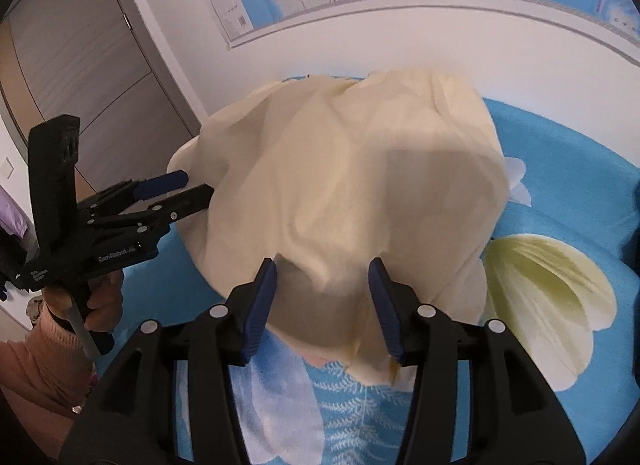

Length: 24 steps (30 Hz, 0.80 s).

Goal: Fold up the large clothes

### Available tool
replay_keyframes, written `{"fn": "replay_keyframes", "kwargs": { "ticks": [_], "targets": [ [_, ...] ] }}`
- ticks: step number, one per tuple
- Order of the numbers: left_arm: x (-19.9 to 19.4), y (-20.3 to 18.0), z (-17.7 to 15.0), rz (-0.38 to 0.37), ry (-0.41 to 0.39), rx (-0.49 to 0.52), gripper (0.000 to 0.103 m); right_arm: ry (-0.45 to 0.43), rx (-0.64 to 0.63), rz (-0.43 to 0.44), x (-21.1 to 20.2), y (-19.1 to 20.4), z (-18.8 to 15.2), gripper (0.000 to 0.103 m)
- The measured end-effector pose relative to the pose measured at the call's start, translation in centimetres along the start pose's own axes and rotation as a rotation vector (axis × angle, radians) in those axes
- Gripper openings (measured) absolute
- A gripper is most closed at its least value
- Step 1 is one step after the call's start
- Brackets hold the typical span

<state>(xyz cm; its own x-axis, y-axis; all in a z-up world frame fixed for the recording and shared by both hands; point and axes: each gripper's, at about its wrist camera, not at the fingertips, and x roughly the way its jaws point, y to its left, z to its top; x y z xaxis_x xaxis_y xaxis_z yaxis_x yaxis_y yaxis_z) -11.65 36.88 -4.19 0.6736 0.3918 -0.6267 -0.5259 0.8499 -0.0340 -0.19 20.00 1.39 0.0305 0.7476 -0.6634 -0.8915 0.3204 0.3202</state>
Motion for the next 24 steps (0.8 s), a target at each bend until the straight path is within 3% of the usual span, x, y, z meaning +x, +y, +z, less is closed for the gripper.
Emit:
{"fn": "replay_keyframes", "kwargs": {
  "ticks": [6, 11, 17, 24],
  "targets": [
    [-1.4, -2.2, -0.4, -0.024, -0.03, 0.036, 0.075, -0.029, -0.024, -0.029, -1.7, 0.2, -0.6, 0.052],
    [-0.1, -3.2, -1.0, -0.025, 0.002, 0.034, 0.078, 0.007, -0.011, -0.04, -1.1, -0.3, -1.5, 0.052],
    [-1.3, -3.9, -1.4, -0.029, -0.023, 0.009, 0.078, -0.045, -0.034, -0.05, -3.4, 0.1, -2.5, 0.06],
    [-3.2, -6.1, -1.7, -0.039, -0.051, 0.008, 0.083, -0.077, -0.034, -0.056, -5.1, 0.0, -3.3, 0.061]
  ]
}}
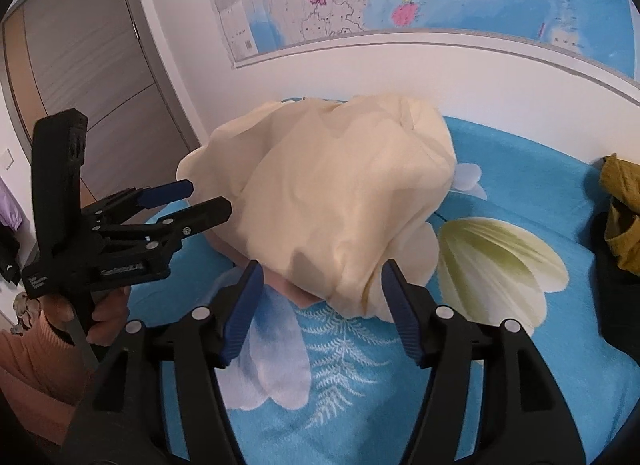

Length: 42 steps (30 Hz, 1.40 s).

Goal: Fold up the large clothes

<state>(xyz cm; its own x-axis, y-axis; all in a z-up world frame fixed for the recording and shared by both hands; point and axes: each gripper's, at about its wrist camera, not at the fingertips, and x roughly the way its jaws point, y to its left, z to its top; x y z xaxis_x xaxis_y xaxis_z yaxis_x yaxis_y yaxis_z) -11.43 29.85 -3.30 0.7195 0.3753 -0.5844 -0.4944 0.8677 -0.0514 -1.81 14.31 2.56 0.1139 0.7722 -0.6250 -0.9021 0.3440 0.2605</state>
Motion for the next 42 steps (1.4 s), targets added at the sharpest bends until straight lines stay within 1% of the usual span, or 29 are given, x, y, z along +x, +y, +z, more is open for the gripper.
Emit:
{"fn": "replay_keyframes", "kwargs": {
  "ticks": [6, 9, 11, 14, 15, 18, 19, 20, 21, 23, 25, 27, 30, 33, 35, 36, 37, 39, 41, 42],
  "targets": [
    [-0.6, -1.1, -0.4, -0.033, 0.007, -0.013, 0.083, -0.006, 0.011, -0.005, -1.0, -0.4, -0.3, 0.061],
    [-0.7, -1.4, -0.7, -0.034, 0.012, -0.02, 0.084, -0.012, 0.008, -0.008, -1.4, -0.6, -0.3, 0.061],
    [-0.5, -1.4, -0.6, -0.013, 0.008, -0.029, 0.087, -0.019, 0.0, -0.02, -1.3, -0.6, -0.1, 0.061],
    [0.1, -0.8, 0.0, 0.029, -0.008, -0.047, 0.087, -0.015, 0.002, -0.034, -0.2, -0.9, 0.8, 0.06],
    [0.3, -0.5, 0.2, 0.035, -0.01, -0.055, 0.087, -0.011, 0.003, -0.03, 0.2, -1.0, 1.3, 0.059],
    [2.1, 0.5, 0.8, 0.065, 0.021, -0.076, 0.086, -0.01, 0.007, -0.021, 1.9, -1.1, 2.9, 0.052],
    [2.7, 0.9, 0.9, 0.059, 0.039, -0.087, 0.085, 0.0, 0.01, -0.019, 2.5, -1.1, 3.4, 0.048],
    [3.2, 1.2, 0.9, 0.055, 0.05, -0.096, 0.085, 0.01, 0.002, -0.024, 3.5, -1.2, 3.8, 0.047],
    [3.7, 1.4, 0.8, 0.052, 0.06, -0.102, 0.085, 0.024, 0.001, -0.023, 4.1, -1.3, 3.9, 0.046],
    [4.2, 1.5, 0.6, 0.051, 0.069, -0.095, 0.085, 0.083, 0.013, -0.025, 5.7, -1.7, 3.7, 0.042],
    [4.2, 1.3, 0.3, 0.062, 0.07, -0.078, 0.085, 0.109, 0.024, -0.029, 6.3, -1.9, 3.3, 0.041],
    [3.9, 1.4, 0.2, 0.058, 0.072, -0.088, 0.085, 0.093, 0.022, -0.03, 5.8, -1.9, 2.9, 0.041],
    [2.7, 1.4, 0.0, 0.042, 0.057, -0.11, 0.085, 0.068, 0.023, -0.024, 4.4, -1.6, 2.6, 0.045],
    [1.3, 1.0, -0.4, 0.042, 0.033, -0.115, 0.087, 0.033, -0.002, -0.04, 2.4, -0.9, 1.9, 0.051],
    [0.3, 0.7, -0.8, 0.042, 0.021, -0.12, 0.089, 0.014, -0.011, -0.056, 1.4, -0.5, 1.4, 0.058],
    [-0.1, 0.6, -1.0, 0.042, 0.016, -0.125, 0.089, 0.003, -0.014, -0.059, 1.0, -0.2, 1.2, 0.058],
    [-0.6, 0.5, -1.1, 0.047, 0.012, -0.129, 0.09, -0.005, -0.015, -0.057, 0.6, 0.0, 0.9, 0.059],
    [-1.4, 0.3, -1.5, 0.068, -0.005, -0.128, 0.092, -0.022, -0.024, -0.058, -0.3, 0.8, 0.3, 0.063],
    [-2.1, 0.0, -1.8, 0.09, -0.016, -0.126, 0.096, -0.037, -0.039, -0.061, -1.0, 1.6, -0.2, 0.071],
    [-2.6, 0.0, -2.2, 0.102, -0.023, -0.13, 0.096, -0.043, -0.046, -0.062, -1.3, 1.9, -0.5, 0.073]
  ]
}}
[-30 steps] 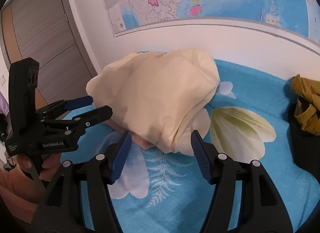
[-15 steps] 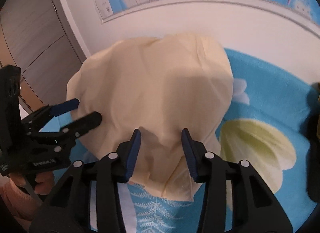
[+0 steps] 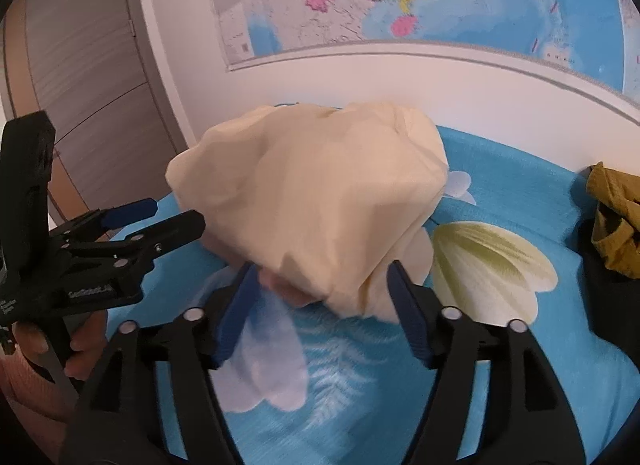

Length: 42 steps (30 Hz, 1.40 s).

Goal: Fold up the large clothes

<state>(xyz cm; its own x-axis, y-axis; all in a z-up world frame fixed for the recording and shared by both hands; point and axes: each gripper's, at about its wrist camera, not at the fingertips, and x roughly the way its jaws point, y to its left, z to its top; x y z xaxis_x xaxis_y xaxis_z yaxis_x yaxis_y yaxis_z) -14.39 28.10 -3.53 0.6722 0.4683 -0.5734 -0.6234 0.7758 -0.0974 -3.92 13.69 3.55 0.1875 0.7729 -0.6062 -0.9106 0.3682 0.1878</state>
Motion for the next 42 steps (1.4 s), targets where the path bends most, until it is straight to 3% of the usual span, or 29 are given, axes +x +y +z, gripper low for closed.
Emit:
{"fn": "replay_keyframes", "kwargs": {
  "ticks": [10, 23, 42],
  "targets": [
    [-2.8, 0.5, -2.9, 0.027, 0.014, -0.026, 0.096, -0.065, -0.031, -0.02, -3.0, 3.3, -2.6, 0.098],
    [-5.6, 0.0, -4.4, 0.036, -0.005, -0.02, 0.096, -0.095, -0.001, -0.038, -5.7, 4.5, -5.3, 0.097],
    [-7.5, -0.5, -5.3, 0.055, -0.033, -0.003, 0.096, -0.118, -0.005, -0.067, -6.9, 5.2, -6.3, 0.097]
  ]
}}
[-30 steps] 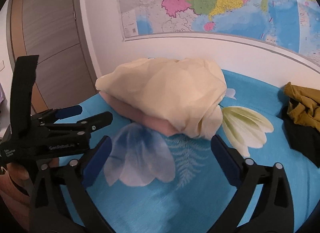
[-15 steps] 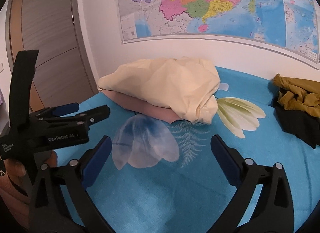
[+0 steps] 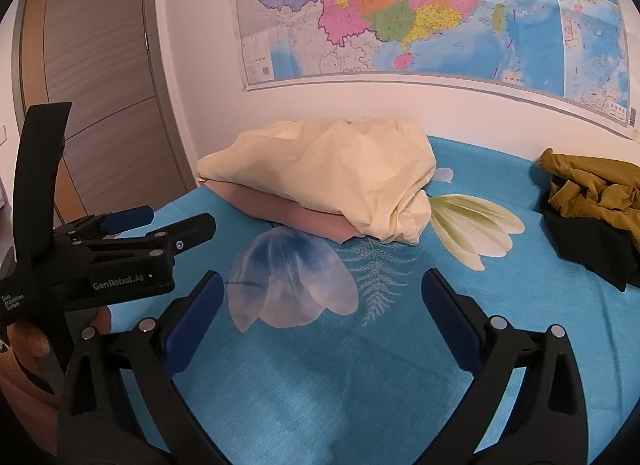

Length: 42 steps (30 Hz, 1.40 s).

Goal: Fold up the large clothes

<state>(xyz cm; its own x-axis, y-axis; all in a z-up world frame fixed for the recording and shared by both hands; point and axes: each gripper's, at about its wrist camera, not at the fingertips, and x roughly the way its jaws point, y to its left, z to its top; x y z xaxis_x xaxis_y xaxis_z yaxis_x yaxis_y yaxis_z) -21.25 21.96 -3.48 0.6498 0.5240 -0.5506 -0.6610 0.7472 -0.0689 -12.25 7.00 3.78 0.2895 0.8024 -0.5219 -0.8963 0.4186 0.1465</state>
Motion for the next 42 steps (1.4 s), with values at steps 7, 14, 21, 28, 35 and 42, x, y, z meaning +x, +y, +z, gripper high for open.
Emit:
{"fn": "replay_keyframes", "kwargs": {
  "ticks": [7, 14, 21, 28, 35, 42],
  "targets": [
    [-0.4, 0.0, -0.3, 0.003, -0.002, 0.004, 0.096, -0.001, -0.001, 0.005, -0.2, 0.2, -0.1, 0.097],
    [-0.8, 0.1, -0.4, -0.001, -0.007, 0.001, 0.096, -0.002, -0.004, 0.005, -0.4, 0.4, -0.3, 0.097],
    [-1.0, 0.4, -0.6, 0.005, -0.004, -0.003, 0.096, -0.002, 0.0, 0.002, -0.5, 0.6, -0.4, 0.097],
    [-1.1, 0.5, -0.7, 0.007, -0.008, 0.003, 0.096, -0.004, 0.0, 0.004, -0.6, 0.7, -0.5, 0.097],
    [-1.2, 0.5, -0.7, 0.007, -0.011, 0.005, 0.096, -0.004, -0.001, 0.011, -0.6, 0.8, -0.5, 0.097],
    [-1.2, 0.5, -0.8, 0.007, -0.011, 0.006, 0.096, -0.001, 0.0, 0.015, -0.6, 0.7, -0.4, 0.097]
  ]
}}
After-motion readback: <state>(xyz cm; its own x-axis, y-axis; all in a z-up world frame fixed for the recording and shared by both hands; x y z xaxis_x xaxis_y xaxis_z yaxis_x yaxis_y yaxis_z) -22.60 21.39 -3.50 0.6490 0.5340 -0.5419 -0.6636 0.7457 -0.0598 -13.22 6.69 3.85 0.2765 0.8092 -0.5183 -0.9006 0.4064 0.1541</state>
